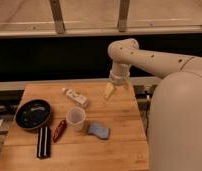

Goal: Pick up the ceramic bowl

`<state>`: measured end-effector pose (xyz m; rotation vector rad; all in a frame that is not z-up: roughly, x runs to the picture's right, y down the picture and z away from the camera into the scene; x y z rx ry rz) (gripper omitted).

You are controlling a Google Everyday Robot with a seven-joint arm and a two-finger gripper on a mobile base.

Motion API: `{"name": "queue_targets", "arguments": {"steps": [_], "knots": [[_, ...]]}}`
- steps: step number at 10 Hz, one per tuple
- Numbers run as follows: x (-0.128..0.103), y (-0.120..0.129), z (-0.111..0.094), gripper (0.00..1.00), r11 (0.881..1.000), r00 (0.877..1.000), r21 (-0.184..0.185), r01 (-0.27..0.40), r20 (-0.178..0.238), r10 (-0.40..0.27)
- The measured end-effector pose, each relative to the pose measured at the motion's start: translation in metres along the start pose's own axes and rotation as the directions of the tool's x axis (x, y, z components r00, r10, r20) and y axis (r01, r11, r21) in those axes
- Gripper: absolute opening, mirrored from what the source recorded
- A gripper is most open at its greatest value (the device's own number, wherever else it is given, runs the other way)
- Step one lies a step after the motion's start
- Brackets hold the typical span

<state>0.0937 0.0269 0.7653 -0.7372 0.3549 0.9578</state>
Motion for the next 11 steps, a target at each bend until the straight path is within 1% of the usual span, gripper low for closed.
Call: {"name": "queue_targets", "arguments": {"steps": [5, 6, 7, 8, 9, 10, 11], "knots": [[0.000, 0.000, 0.000, 0.77, 1.000, 1.000, 0.000, 0.000, 0.001, 0.000], [-0.001, -0.001, -0.002, 0.77, 1.000, 1.000, 0.005, -0.015, 0.009, 0.015], [-0.003, -0.006, -0.006, 0.77, 0.997, 0.997, 0.012, -0.071, 0.028, 0.071], [-0.005, -0.010, -0.009, 0.77, 0.994, 0.993, 0.013, -0.109, 0.043, 0.108], [-0.007, -0.009, -0.009, 0.77, 0.993, 0.992, 0.011, -0.115, 0.057, 0.114], [-0.011, -0.011, -0.011, 0.77, 0.990, 0.985, 0.001, -0.143, 0.097, 0.142], [-0.016, -0.015, -0.013, 0.77, 0.983, 0.975, -0.012, -0.182, 0.126, 0.182]]}}
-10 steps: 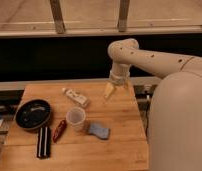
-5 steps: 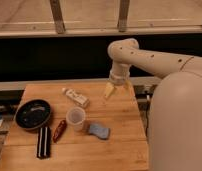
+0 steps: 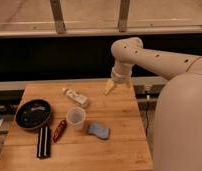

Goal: Pick up the ceramic bowl

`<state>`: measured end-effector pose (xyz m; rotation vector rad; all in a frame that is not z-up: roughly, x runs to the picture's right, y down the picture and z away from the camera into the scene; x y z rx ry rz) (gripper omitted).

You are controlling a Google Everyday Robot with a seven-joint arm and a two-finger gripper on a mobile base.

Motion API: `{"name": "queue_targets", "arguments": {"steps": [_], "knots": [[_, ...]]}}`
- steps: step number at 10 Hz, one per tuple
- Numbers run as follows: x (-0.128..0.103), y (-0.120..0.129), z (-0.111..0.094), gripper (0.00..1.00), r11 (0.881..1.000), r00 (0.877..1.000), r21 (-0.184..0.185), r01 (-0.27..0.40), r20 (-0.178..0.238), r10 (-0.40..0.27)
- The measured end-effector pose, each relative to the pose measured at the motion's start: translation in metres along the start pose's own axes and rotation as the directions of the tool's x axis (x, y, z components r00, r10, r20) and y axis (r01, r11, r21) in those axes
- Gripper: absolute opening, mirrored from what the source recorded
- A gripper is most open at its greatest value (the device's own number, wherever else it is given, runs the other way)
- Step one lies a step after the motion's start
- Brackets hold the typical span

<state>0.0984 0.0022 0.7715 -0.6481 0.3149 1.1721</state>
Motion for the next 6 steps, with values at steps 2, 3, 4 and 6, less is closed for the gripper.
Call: {"name": "queue_targets", "arguments": {"steps": [2, 3, 4, 6], "knots": [[-0.031, 0.009, -0.006, 0.77, 0.998, 0.997, -0.012, -0.068, 0.040, 0.068], [-0.047, 0.024, -0.008, 0.77, 0.999, 0.998, -0.012, -0.043, 0.052, 0.043], [-0.059, 0.036, -0.010, 0.77, 1.000, 0.998, -0.009, -0.014, 0.056, 0.014], [-0.095, 0.083, -0.011, 0.77, 0.995, 0.992, 0.000, 0.104, 0.065, -0.104]]}}
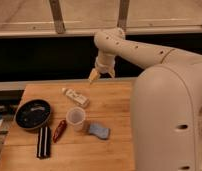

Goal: Pick up the ceramic bowl

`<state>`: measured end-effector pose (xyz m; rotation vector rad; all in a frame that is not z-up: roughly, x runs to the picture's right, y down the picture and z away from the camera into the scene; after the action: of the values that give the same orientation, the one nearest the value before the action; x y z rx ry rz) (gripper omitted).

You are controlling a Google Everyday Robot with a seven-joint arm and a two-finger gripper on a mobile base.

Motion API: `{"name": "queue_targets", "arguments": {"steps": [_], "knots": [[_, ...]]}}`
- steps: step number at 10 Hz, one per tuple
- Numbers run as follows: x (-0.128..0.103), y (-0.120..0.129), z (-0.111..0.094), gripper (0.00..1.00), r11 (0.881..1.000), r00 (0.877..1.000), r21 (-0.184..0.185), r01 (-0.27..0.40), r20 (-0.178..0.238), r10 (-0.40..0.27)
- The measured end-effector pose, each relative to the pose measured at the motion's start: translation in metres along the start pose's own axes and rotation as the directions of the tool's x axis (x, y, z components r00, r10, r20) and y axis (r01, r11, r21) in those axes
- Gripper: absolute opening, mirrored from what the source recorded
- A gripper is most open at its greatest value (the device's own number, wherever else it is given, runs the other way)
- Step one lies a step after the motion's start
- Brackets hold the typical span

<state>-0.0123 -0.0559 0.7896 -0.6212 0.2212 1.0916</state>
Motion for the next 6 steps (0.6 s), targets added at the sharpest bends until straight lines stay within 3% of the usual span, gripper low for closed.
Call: {"name": "queue_targets", "arguments": {"steps": [3, 6], "knots": [[-0.037, 0.066, 0.003, 0.77, 0.988, 0.988, -0.004, 0.154, -0.006, -0.154], [-0.036, 0.065, 0.003, 0.77, 0.987, 0.987, 0.003, 0.160, -0.013, -0.160]]}}
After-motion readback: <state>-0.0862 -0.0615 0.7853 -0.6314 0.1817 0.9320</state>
